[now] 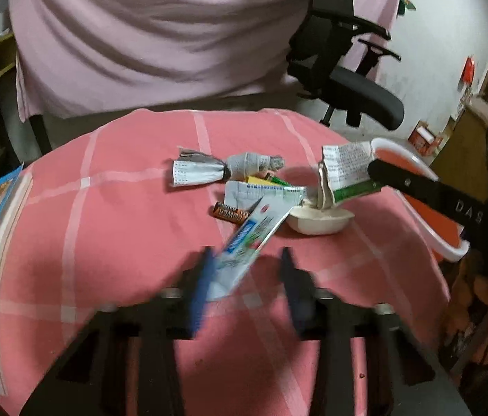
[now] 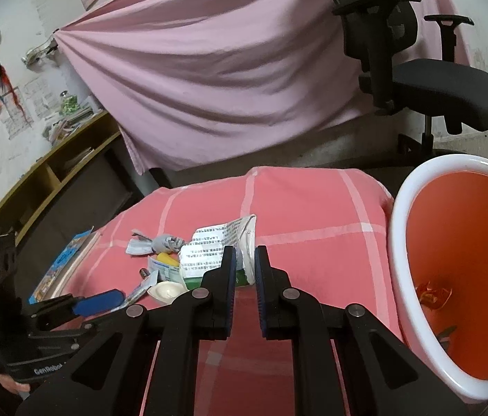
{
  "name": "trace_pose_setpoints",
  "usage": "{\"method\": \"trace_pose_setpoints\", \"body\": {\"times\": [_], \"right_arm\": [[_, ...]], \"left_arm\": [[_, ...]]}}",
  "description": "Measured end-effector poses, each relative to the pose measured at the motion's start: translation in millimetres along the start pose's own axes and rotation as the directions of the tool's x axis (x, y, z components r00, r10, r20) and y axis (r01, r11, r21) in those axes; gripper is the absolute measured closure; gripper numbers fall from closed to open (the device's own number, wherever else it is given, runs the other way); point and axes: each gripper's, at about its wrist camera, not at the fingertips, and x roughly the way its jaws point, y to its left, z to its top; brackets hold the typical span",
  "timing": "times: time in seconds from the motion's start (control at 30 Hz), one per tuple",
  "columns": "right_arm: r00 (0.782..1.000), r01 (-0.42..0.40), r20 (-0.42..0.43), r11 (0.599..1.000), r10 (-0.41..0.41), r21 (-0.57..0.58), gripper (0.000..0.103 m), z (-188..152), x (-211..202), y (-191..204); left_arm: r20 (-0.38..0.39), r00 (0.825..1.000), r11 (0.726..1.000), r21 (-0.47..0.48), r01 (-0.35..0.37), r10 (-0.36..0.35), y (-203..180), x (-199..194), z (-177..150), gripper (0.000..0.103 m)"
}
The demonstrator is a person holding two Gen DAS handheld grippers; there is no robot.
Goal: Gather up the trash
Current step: 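Grasp the toothpaste tube with the left gripper while the right holds the box, then carry the tube and paper box over the bucket and open both grippers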
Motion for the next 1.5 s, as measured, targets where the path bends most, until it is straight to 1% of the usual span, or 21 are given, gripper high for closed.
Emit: {"method": "trace_pose_setpoints", "body": {"times": [0.07,0.23,0.33,0.37,0.43,0.5,0.63,0.73,0.83,0.93,1.07,1.2,1.33,1.4,1.47,1.5], "right_arm": [[1.000,0.001,-0.005,1.000,-0.001,-0.003,0.094,0.5,0.0,-0.8],[1.000,0.007,-0.008,1.000,-0.007,-0.003,0.094,1.1,-0.2,-0.4],[1.000,0.014,0.006,1.000,-0.013,-0.008,0.094,1.2,-3.5,-0.3],[1.000,0.019,0.017,1.000,-0.019,-0.013,0.094,1.0,-5.3,1.1],[0.999,0.026,0.035,0.999,-0.025,-0.031,0.094,-0.3,-8.6,4.7],[0.998,0.035,0.047,0.998,-0.032,-0.056,0.095,-1.8,-10.4,10.2],[0.996,0.050,0.085,0.994,-0.042,-0.097,0.095,-4.2,-16.4,18.4],[0.990,0.053,0.137,0.992,-0.037,-0.111,0.095,-6.5,-25.8,21.3],[0.982,0.058,0.184,0.990,-0.033,-0.131,0.095,-7.9,-33.1,26.3],[0.973,0.070,0.227,0.984,-0.032,-0.161,0.095,-10.2,-39.9,33.4],[0.960,0.089,0.278,0.977,-0.032,-0.195,0.096,-12.9,-47.9,41.8],[0.942,0.105,0.334,0.974,-0.032,-0.202,0.096,-15.1,-56.9,44.5],[0.912,0.111,0.409,0.981,-0.037,-0.159,0.096,-16.3,-71.6,36.2],[0.881,0.097,0.473,0.989,-0.031,-0.116,0.096,-17.0,-85.2,25.5],[0.846,0.088,0.533,0.992,-0.028,-0.089,0.096,-19.2,-99.2,19.1],[0.823,0.100,0.567,0.992,-0.039,-0.077,0.096,-20.3,-107.9,15.5]], "left_arm": [[-0.002,1.000,1.000,0.003,-0.009,0.009,-1.1,1.4,0.3,0.085],[0.008,1.000,1.000,-0.005,-0.026,0.026,-1.8,2.3,-2.3,0.089],[0.029,0.999,0.999,-0.049,-0.021,0.022,4.5,-4.6,-6.3,0.093],[0.048,0.999,0.997,-0.073,-0.011,0.015,7.8,-9.0,-7.8,0.098],[0.078,0.997,0.992,-0.124,0.009,0.000,15.2,-15.5,-9.7,0.098],[0.092,0.996,0.985,-0.171,0.019,-0.003,23.3,-18.7,-11.2,0.099],[0.126,0.992,0.978,-0.211,0.008,0.019,28.7,-26.7,-10.3,0.100],[0.189,0.982,0.973,-0.229,0.026,0.018,30.4,-41.7,-14.3,0.100],[0.252,0.968,0.974,-0.221,0.042,0.015,26.0,-55.8,-17.4,0.100],[0.310,0.950,0.979,-0.201,0.041,0.024,16.8,-67.3,-19.6,0.100],[0.363,0.931,0.983,-0.184,0.029,0.040,5.6,-76.2,-22.3,0.100],[0.416,0.908,0.984,-0.177,0.024,0.053,-5.9,-84.7,-25.4,0.100],[0.496,0.867,0.987,-0.155,0.038,0.045,-23.0,-94.7,-20.5,0.100],[0.532,0.846,0.992,-0.123,0.038,0.033,-36.3,-100.5,-13.3,0.100],[0.547,0.837,0.995,-0.093,0.040,0.018,-48.2,-103.3,-6.0,0.100],[0.555,0.832,0.996,-0.080,0.041,0.011,-54.9,-104.3,-2.4,0.100]]}}
